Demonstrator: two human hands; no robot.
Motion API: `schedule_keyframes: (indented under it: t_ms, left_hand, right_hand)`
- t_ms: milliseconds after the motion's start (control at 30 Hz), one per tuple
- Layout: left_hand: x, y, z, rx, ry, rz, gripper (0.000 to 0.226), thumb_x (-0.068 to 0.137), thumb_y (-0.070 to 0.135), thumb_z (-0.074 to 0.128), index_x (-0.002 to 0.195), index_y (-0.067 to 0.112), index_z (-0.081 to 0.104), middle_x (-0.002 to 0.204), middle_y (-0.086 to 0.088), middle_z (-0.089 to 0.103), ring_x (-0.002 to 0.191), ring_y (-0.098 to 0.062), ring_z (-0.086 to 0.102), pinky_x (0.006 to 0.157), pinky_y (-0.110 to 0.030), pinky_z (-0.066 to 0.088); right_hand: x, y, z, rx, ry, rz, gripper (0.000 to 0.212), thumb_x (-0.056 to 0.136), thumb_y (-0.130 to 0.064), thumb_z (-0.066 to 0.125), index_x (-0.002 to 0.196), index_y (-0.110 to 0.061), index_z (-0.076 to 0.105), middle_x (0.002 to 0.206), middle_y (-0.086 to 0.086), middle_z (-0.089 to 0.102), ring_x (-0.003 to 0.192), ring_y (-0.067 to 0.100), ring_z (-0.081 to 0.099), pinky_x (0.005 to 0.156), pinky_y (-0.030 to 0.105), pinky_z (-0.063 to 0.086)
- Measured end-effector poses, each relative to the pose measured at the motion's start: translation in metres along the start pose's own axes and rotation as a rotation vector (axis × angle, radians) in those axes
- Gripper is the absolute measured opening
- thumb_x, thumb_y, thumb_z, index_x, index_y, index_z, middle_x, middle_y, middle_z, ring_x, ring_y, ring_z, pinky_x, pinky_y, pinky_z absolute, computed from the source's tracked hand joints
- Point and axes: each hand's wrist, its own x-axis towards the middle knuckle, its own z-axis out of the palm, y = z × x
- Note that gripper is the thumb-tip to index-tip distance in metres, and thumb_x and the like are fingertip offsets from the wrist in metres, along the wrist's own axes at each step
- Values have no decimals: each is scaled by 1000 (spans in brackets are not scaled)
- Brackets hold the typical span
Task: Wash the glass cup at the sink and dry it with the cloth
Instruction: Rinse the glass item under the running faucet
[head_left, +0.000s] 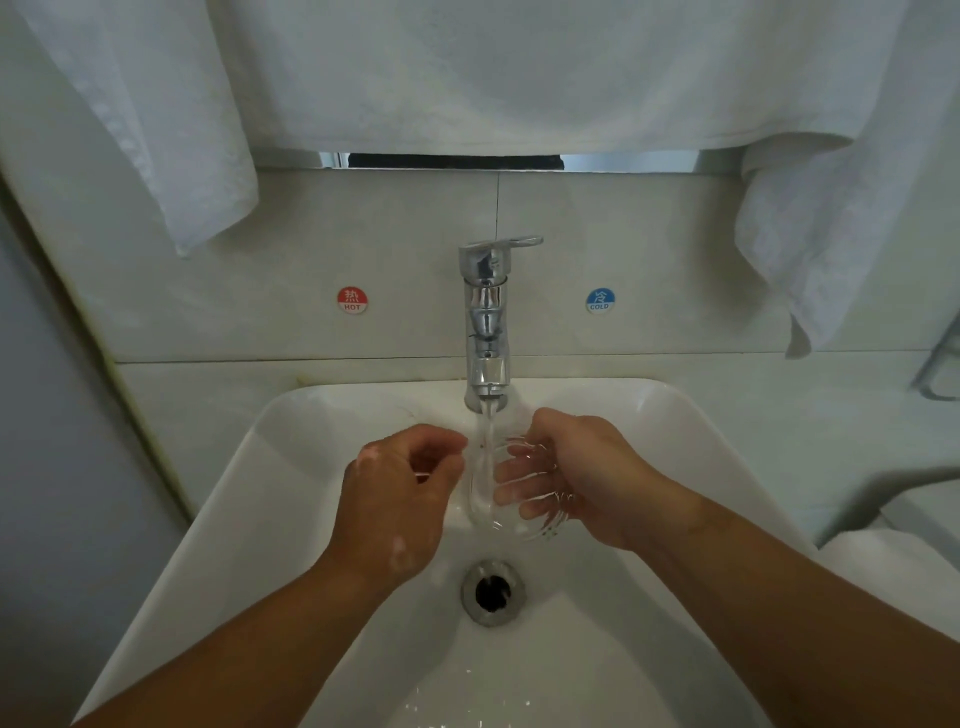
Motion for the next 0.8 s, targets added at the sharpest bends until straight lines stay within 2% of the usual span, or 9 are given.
schedule_keyframes:
  t_ms: [67, 167, 267, 333, 433, 533, 633, 700, 800]
  left_hand:
    - [1, -2, -1, -50, -63, -66, 16, 99, 28, 66, 114, 35, 67, 107, 13, 71, 96, -3, 68, 83, -18, 56]
    - [-2, 0, 0, -336, -248, -203, 24, 105, 30, 54, 127, 36, 63, 101, -2, 76, 90, -23, 75, 78, -39, 65]
    - [-2, 0, -2, -404, -234, -201, 32, 105, 23, 54, 136, 31, 61, 87, -11, 73, 74, -24, 76, 66, -35, 64]
    - [-1, -1, -3, -376, -209, -194, 34, 104, 25, 56, 137, 31, 60, 91, -14, 73, 75, -24, 77, 64, -33, 64]
    - [0, -2, -2, -350, -185, -182, 35, 104, 28, 54, 138, 34, 59, 96, -12, 74, 77, -23, 78, 64, -32, 65]
    - [1, -3, -5, -322, -163, -159, 37, 103, 33, 54, 140, 35, 58, 102, -9, 74, 78, -23, 79, 65, -35, 66]
    - [1, -3, -3, -330, -176, -166, 38, 103, 36, 53, 140, 34, 59, 103, -6, 75, 77, -21, 79, 67, -38, 67]
    - [0, -2, -2, -341, -177, -165, 36, 103, 36, 53, 138, 34, 61, 100, -4, 75, 74, -19, 79, 67, -38, 67]
    - [1, -2, -3, -338, -155, -157, 36, 103, 34, 53, 138, 33, 61, 91, -6, 75, 69, -22, 78, 67, -40, 67]
  right_hand:
    - [2, 1, 1, 108, -29, -19, 27, 93, -11, 46, 97, 6, 66, 81, 20, 76, 69, 33, 74, 56, 32, 52]
    - [3, 1, 5, 218, -72, -72, 30, 96, -12, 48, 101, 8, 70, 83, 20, 74, 70, 32, 70, 61, 36, 52]
    - [6, 7, 6, -99, -42, -180, 21, 101, -23, 56, 103, -7, 69, 77, 10, 67, 64, 23, 66, 60, 38, 58]
    - [7, 11, 6, -350, -23, -269, 16, 100, -32, 61, 104, -18, 67, 79, 8, 67, 65, 22, 70, 63, 41, 64]
    - [7, 9, 5, -310, -78, -322, 21, 93, -26, 73, 112, -19, 66, 81, 7, 70, 65, 18, 72, 62, 35, 64]
    - [6, 8, 2, -438, -154, -316, 49, 80, -19, 86, 121, -28, 62, 93, 6, 73, 80, 18, 75, 66, 32, 64]
    - [8, 10, 5, -487, -48, -364, 34, 87, -35, 78, 118, -30, 65, 93, -2, 74, 80, 18, 75, 68, 32, 64]
    - [8, 9, 7, -497, 52, -405, 27, 94, -46, 65, 114, -28, 67, 90, -4, 73, 71, 14, 74, 57, 24, 61]
    - [9, 11, 5, -542, -72, -377, 40, 88, -41, 76, 123, -30, 59, 93, 1, 70, 64, 15, 72, 54, 26, 59]
